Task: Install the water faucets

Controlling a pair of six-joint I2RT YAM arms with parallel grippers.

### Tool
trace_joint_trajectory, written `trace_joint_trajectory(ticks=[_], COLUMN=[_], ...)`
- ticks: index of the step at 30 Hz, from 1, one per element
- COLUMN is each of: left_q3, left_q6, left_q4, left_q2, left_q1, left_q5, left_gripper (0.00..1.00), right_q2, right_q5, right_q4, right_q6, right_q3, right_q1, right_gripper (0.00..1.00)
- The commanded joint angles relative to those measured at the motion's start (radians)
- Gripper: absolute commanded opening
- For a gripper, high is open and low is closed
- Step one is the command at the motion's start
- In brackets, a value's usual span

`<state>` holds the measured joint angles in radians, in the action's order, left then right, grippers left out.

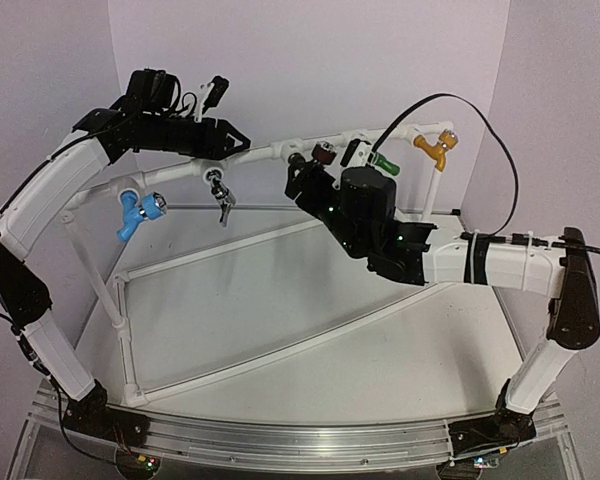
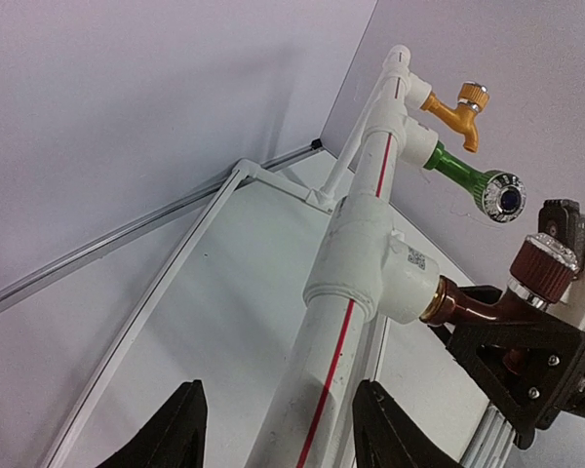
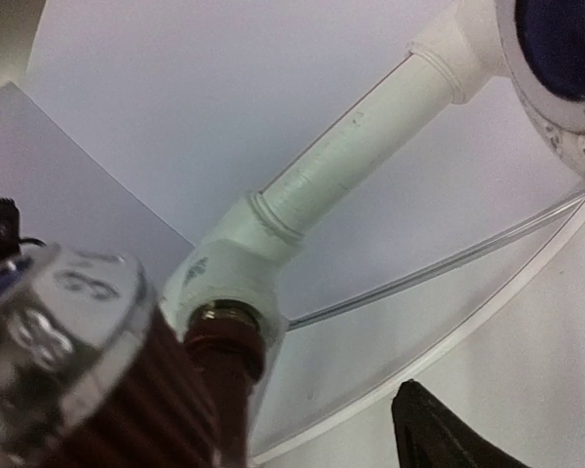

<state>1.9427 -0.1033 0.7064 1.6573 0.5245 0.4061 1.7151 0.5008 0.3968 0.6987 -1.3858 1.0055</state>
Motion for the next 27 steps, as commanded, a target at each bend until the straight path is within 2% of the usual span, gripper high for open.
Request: trace_joint_trajectory(ticks=[1,3,10,14,16,20,24,27], left_q3=[-0.023,-0.027,-0.025,-0.028,-0.028,-0.031,-0.038,-0.04], left_q6=[-0.024,-0.024,-0.022,-0.02,-0.018,-0.019,-0.024,-0.025], left_q4=[0.207,0.206,0.211,0.212,0.213,0.213,0.208,0.206], left_q2=[0.027,0.029,0.034,0.031,0.03,0.028,0.025,0.024], left_q1=[0.012,0.012,0.012,0.012,0.012,0.012,0.012,0.012], left_q5=[0.011,0.009,0.004,0.004,0.004,0.012,0.018,0.021], left_gripper=[0.53,0.53,0.53,0.53,0.53,0.53,0.53,0.53], right_q2=[-0.101,-0.131,-0.206,-0.248,-0.25,-0.23,-0.207,-0.172], right_q5=[0.026,-0.028,-0.223,-0.314,-0.309,-0.278,-0.255,-0.263], right_q4=[-0.013,-0.011,-0.101,-0.144,-0.169,-0.221,-0.225,-0.216], right_q6=[-0.294,-0.381,-0.59,-0.647,-0.651,-0.633,-0.531,-0.434], right_q3=[0.075,0.096,0.099,0.086,0.054,-0.014,-0.043,-0.071], right_q1=[-0.019,-0.018,-0.019,-0.018,-0.019,-0.026,-0.034,-0.04], right_gripper=[0.94,0.98,0.98,0.98,0.97,0.86,0.79,0.68])
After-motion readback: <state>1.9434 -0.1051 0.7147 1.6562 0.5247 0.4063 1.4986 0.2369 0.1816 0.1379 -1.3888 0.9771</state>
